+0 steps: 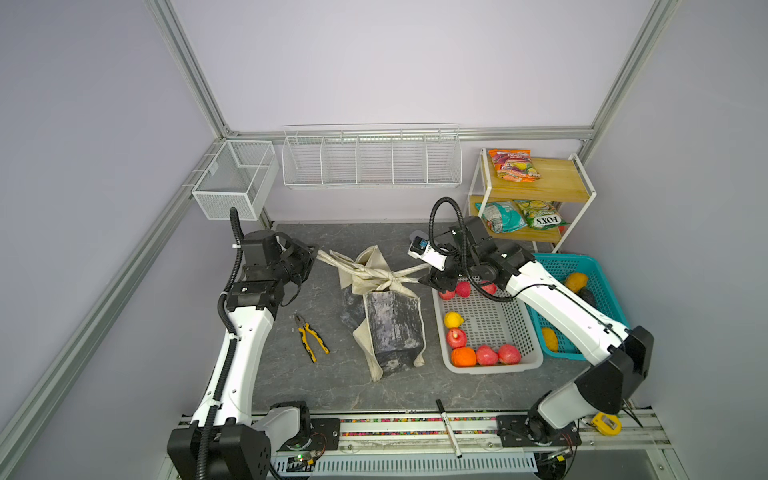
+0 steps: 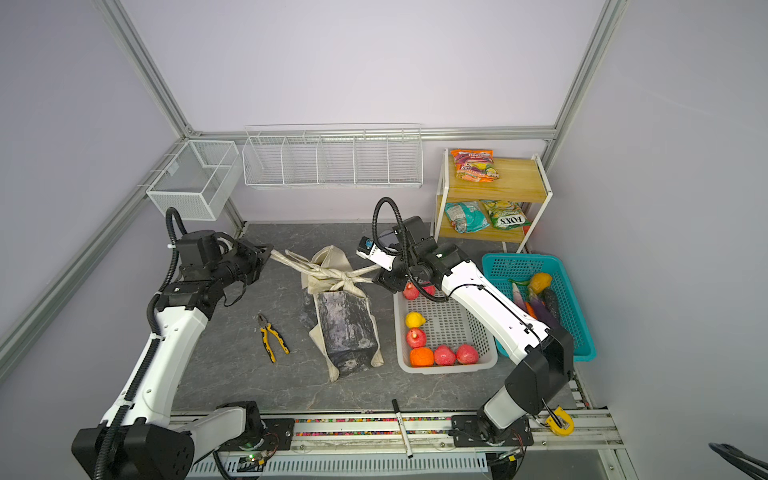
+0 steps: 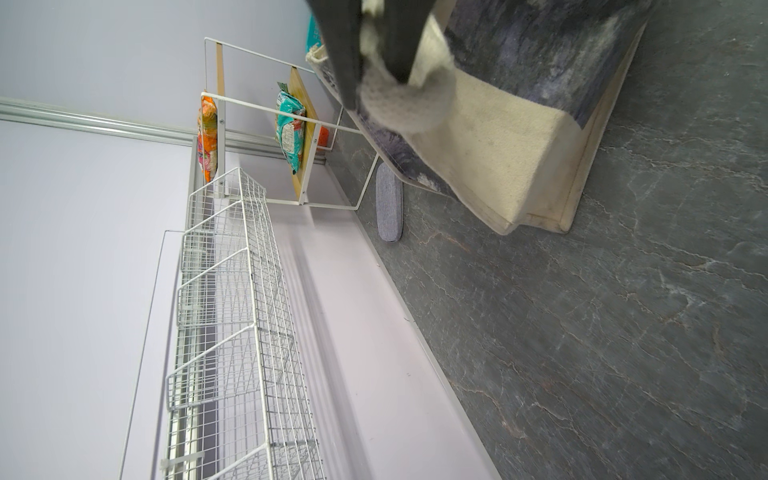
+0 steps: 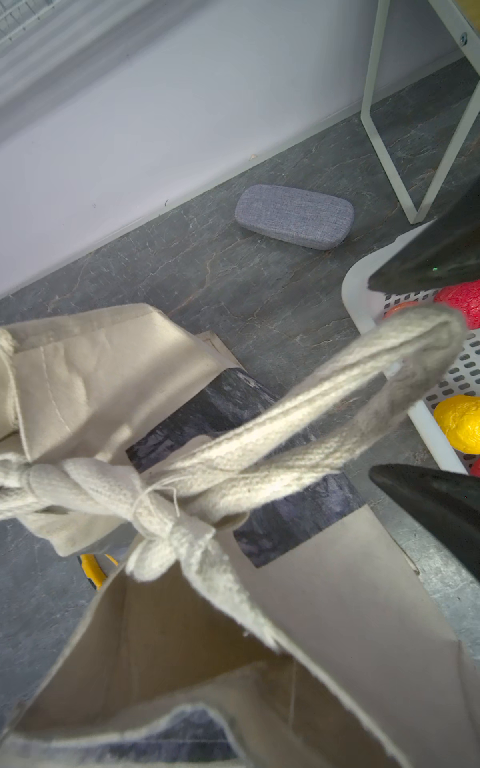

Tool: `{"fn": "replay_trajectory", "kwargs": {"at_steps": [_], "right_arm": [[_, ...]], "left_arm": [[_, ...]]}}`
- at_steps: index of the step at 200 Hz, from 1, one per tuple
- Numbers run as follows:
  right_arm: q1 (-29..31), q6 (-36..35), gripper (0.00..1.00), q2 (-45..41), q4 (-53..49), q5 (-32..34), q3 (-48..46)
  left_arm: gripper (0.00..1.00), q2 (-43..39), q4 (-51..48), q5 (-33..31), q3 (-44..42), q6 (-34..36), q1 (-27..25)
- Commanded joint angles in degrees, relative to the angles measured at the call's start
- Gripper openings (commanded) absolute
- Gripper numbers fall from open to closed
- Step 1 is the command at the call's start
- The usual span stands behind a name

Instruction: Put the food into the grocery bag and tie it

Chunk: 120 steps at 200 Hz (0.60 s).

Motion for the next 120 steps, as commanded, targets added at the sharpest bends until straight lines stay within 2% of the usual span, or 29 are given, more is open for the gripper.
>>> {"fn": "replay_trajectory", "kwargs": {"at_steps": [1,31,120], "right_arm": [[0.25,-3.29,0.65,1.29,-0.74,2.2,2.07],[0.47,-2.93,0.63,2.54,2.04,2.7,3.48],[3.3,-5.36,0.61,9.18,0.96,5.11,9.13]], "left_arm": [[0.0,-0.56,1.38,-0.71,-0.7,0.41,-0.48],[0.0,-0.5,1.66,-0.56,-1.09,0.12,-0.76],[0.0,-0.93,2.26,-0.44,-1.8,0.15,-0.85]]}}
